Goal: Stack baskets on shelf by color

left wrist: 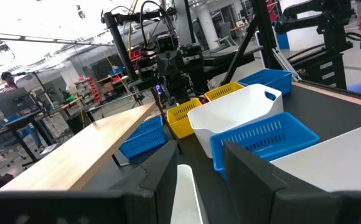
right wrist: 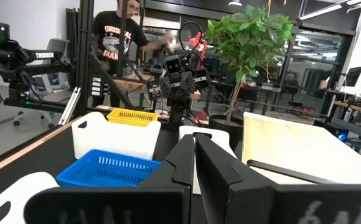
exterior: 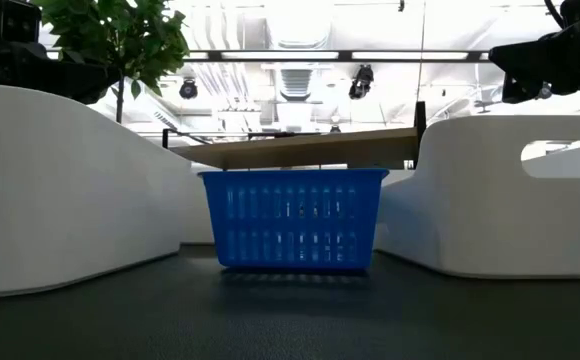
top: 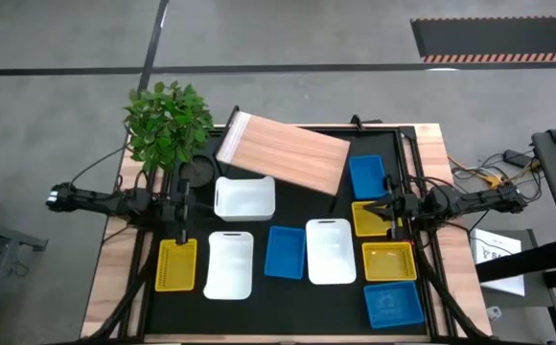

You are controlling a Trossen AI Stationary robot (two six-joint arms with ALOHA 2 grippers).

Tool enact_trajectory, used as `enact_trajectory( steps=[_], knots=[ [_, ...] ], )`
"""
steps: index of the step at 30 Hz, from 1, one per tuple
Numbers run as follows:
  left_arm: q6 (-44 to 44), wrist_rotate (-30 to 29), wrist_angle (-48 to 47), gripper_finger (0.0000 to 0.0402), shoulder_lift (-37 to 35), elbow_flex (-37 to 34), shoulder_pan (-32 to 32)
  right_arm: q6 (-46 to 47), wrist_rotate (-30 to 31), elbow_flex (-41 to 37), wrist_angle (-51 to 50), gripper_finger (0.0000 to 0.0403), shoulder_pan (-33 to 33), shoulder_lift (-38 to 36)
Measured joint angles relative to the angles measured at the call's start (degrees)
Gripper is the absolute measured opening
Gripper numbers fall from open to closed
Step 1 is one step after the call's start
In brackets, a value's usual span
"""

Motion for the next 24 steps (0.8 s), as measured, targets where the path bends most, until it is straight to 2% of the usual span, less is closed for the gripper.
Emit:
enact_trajectory(
  steps=[2,6,8,24],
  knots=[
    [0.00,0.00,0.00,0.0114,0.00,0.01,-0.02,1.79,-0.04,0.02,0.00,0.0009,-0.02,0.00],
    [0.00,0.00,0.02,0.0114,-0.02,0.01,0.00,23.05,-0.58,0.01,0.02,0.0009,0.00,0.00],
    [0.00,0.00,0.00,0.0114,-0.01,0.01,-0.02,29.88,-0.01,0.01,0.04,0.0009,-0.02,-0.01],
    [0.13,-0.02,0.17,0.0114,-0.02,0.01,-0.01,26.34,1.01,0.00,0.04,0.0009,-0.02,-0.02]
  ],
)
